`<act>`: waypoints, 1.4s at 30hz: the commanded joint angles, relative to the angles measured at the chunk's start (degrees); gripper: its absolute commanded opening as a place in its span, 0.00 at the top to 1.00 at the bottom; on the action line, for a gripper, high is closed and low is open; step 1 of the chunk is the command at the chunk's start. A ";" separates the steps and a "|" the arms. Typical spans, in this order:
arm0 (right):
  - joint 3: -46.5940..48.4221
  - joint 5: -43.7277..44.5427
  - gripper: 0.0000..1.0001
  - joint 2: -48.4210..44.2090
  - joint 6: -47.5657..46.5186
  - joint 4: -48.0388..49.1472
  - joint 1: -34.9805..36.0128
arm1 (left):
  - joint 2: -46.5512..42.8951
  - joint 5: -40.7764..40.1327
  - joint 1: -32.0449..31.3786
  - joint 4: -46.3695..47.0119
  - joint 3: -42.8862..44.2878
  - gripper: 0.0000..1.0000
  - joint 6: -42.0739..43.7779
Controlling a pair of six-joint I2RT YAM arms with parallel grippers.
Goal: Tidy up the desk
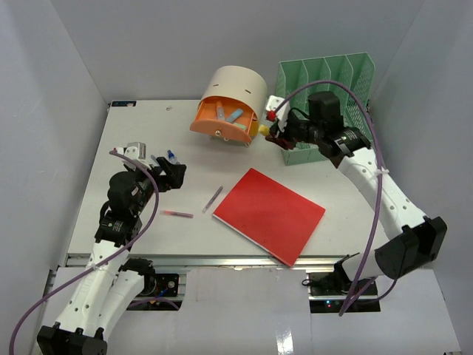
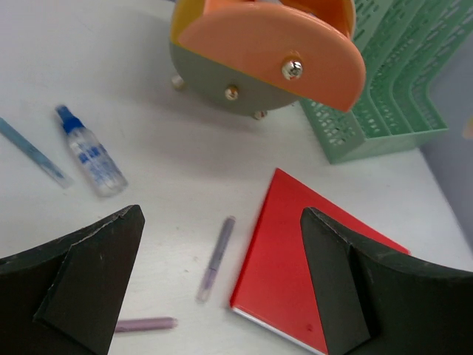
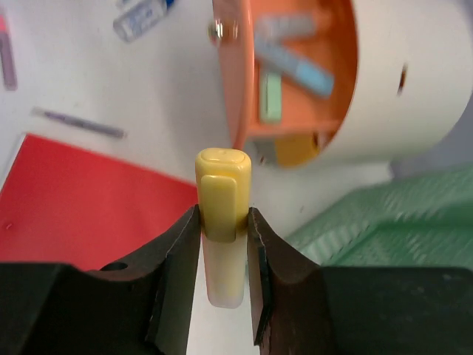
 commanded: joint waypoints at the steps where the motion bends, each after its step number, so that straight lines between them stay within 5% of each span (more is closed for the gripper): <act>1: 15.99 3.91 0.92 10.65 -10.28 3.76 6.54 | -3.10 7.22 0.18 -0.27 -3.29 0.02 -13.54; 7: 30.61 6.44 0.92 24.73 -9.50 10.75 11.35 | -7.25 7.59 0.18 -3.70 -3.93 0.02 -16.79; 15: 38.52 8.58 0.88 34.77 -7.85 16.14 13.41 | -10.20 8.05 0.18 -6.96 -4.78 0.02 -17.16; 26: 34.48 14.16 0.49 35.36 -9.41 18.22 13.55 | -9.36 8.21 0.18 -6.95 -4.55 0.02 -15.91; 33: 34.18 12.72 0.40 32.88 -7.79 16.92 13.55 | -9.93 8.33 0.18 -7.58 -3.57 0.02 -15.31; 38: 33.36 3.74 0.44 28.04 -6.89 12.39 13.55 | -10.85 7.89 0.18 -9.26 -2.70 0.02 -14.60; 42: 31.50 -17.10 0.55 23.80 -15.47 3.92 13.67 | -11.32 7.43 0.18 -10.01 -2.31 0.02 -14.33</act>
